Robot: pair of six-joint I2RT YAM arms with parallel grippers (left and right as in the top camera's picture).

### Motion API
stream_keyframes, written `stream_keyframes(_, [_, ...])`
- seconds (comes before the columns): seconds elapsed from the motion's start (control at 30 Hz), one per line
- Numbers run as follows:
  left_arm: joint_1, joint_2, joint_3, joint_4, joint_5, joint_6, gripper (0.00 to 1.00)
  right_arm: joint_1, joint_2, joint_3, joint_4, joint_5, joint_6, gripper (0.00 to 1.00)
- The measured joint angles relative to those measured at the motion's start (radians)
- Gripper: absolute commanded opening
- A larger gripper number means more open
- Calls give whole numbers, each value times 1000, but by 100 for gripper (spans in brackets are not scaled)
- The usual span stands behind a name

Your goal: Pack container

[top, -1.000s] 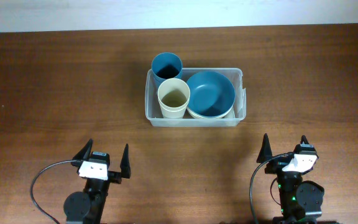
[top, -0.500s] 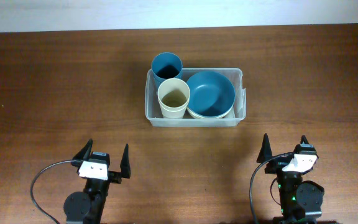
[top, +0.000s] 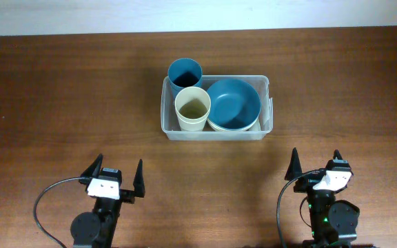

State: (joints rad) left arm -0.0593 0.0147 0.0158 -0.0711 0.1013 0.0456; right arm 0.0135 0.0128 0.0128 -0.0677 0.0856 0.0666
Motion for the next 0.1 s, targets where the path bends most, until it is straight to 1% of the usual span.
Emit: stream_keyframes(0.1, [0,0,0,0,0,0,100,0,0,0,0,0,0,99])
